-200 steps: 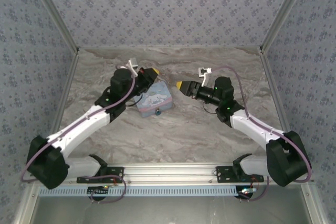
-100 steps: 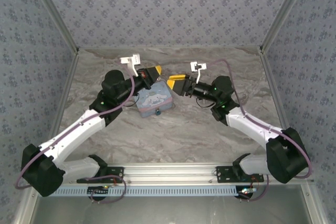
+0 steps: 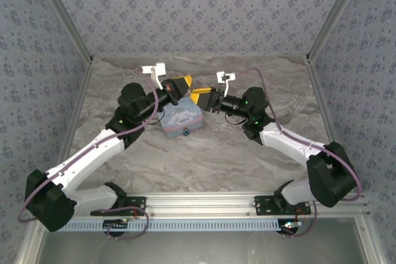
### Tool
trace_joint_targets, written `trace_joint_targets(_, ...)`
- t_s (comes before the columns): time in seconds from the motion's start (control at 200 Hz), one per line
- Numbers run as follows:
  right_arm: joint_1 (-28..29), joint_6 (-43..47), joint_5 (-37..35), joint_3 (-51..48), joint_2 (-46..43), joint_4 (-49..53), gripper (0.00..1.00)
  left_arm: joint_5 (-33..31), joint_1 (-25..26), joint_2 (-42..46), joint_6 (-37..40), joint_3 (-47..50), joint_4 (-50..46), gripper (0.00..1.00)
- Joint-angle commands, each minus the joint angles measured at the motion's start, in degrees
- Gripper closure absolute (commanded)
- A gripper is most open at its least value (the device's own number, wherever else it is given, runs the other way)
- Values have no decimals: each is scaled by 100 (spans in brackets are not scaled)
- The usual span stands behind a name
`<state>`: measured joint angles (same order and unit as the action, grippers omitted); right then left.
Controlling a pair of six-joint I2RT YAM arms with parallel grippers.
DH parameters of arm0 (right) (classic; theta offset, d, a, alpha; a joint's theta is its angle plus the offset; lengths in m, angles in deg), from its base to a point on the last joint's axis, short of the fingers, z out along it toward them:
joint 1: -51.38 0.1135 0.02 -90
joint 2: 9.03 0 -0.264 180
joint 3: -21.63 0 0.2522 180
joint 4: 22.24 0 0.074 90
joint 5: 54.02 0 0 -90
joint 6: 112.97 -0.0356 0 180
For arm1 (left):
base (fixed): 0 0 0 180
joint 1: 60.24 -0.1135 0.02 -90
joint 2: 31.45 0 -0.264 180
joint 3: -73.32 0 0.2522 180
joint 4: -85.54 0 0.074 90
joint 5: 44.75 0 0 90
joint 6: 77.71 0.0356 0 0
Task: Unlock the padlock with the key
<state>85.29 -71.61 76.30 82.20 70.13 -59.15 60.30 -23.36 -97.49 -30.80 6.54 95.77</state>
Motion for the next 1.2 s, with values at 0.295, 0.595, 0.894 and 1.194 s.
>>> trace_joint_targets(0.295, 133, -59, -43, 397, 150, -224, 59, 68, 35, 92, -12, -69, 291, 100)
trace_joint_targets(0.595, 149, -114, -120, 443, 206, -215, 69, 63, 44, 92, -35, -26, 319, 100)
trace_joint_targets(0.894, 154, -118, -131, 460, 214, -173, 77, 68, 41, 66, -25, 2, 311, 100)
trace_joint_targets(1.194, 151, -4, -138, 445, 147, 30, 96, -36, 35, 116, 112, -11, 84, 100)
